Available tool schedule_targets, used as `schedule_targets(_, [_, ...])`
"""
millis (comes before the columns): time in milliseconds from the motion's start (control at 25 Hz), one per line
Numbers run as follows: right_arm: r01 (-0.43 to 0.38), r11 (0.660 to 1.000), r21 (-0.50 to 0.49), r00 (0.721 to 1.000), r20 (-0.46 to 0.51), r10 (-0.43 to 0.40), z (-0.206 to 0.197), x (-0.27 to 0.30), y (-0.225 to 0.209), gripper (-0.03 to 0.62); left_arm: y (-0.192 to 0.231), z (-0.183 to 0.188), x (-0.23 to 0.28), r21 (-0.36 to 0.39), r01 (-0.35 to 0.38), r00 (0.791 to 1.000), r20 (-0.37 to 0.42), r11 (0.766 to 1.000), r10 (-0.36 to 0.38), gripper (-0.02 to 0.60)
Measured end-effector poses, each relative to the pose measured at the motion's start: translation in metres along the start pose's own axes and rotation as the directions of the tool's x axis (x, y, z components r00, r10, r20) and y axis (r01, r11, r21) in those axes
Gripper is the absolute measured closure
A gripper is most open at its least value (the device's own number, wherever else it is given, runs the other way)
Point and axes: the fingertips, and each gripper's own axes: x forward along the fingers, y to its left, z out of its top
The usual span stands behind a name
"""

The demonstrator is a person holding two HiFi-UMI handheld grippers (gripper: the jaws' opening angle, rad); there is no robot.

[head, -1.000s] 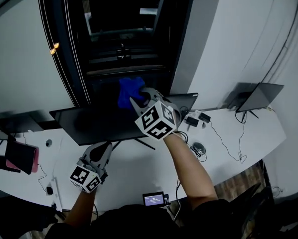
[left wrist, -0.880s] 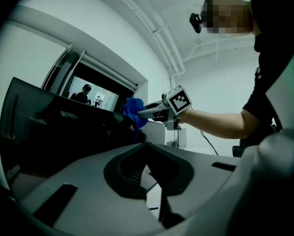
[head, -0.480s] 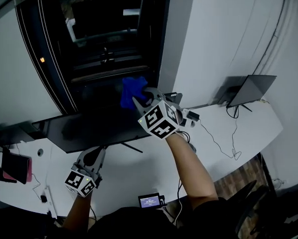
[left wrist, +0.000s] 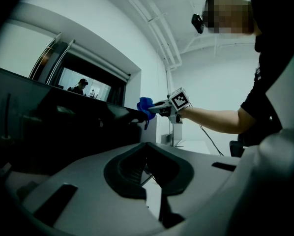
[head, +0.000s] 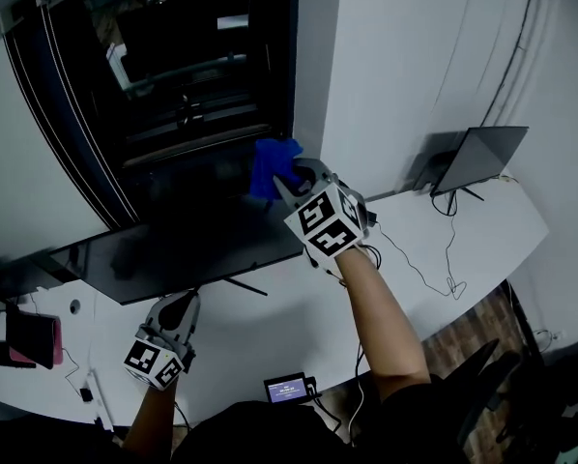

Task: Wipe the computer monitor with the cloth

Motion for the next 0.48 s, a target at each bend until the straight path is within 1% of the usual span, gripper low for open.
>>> schedule_targets(120, [0.020, 0.999, 0.033, 1.000, -0.001, -0.020, -0.011, -0.006, -0.012, 0.526, -0.006, -0.001, 0.000, 0.002, 0.001, 1.000, -0.017, 1.000, -0.001, 0.586])
schedule_targets(360, [0.072, 0.993, 0.098, 0.997, 0.018, -0.074, -0.026, -0.014, -0.030, 0.526, -0.008, -0.003, -0.004, -0.006, 0.012, 1.000, -0.023, 1.000, -0.012, 0.586])
schedule_targets(480, [0.088, 0.981, 0.174, 0.995, 0.036, -0.096, -0.037, -0.018, -0.038, 0.526, -0.010, -0.004, -0.006, -0.014, 0.011, 0.999, -0.031, 1.000, -0.012, 0.586])
